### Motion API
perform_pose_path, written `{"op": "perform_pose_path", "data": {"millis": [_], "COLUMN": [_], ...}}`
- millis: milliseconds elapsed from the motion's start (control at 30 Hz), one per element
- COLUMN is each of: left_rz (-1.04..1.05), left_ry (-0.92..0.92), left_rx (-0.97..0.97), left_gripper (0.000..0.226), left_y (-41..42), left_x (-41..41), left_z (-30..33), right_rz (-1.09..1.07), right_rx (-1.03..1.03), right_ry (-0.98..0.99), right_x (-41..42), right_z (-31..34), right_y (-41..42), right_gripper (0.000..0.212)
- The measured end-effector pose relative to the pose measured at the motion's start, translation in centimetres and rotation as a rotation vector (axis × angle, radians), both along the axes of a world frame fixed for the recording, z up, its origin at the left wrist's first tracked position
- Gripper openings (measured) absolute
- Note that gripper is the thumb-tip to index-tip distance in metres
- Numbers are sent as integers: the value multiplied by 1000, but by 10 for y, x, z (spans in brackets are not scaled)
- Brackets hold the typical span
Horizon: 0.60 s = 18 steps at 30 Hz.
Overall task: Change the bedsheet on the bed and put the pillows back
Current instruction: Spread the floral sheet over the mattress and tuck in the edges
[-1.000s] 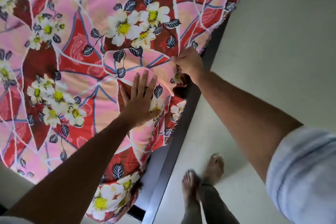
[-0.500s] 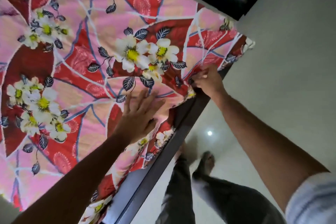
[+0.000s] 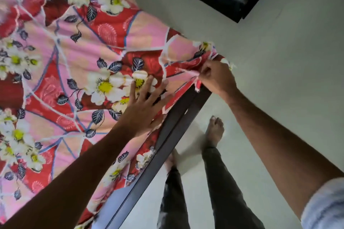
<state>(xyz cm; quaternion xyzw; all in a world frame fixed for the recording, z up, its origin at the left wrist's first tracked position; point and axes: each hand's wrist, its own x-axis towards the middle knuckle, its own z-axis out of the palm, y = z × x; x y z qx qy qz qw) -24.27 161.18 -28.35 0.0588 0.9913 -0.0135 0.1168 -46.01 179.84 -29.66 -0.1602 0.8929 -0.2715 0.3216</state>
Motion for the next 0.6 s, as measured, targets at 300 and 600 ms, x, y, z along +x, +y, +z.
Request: {"op": "perform_pose_path", "data": {"millis": [300, 600], "left_rz": [20, -31], "left_ry": [4, 60], "left_rx": [-19, 7], "left_gripper": [66, 69], "left_y": [-9, -10], "left_x": [-80, -89], "left_z": [5, -5], "right_rz": [186, -50], "right_rx": [-181, 70], "right_ry": [112, 187], "right_x": [-52, -154], "right_z": [-5, -11], "right_y": [-16, 40], "right_gripper": [37, 1]}}
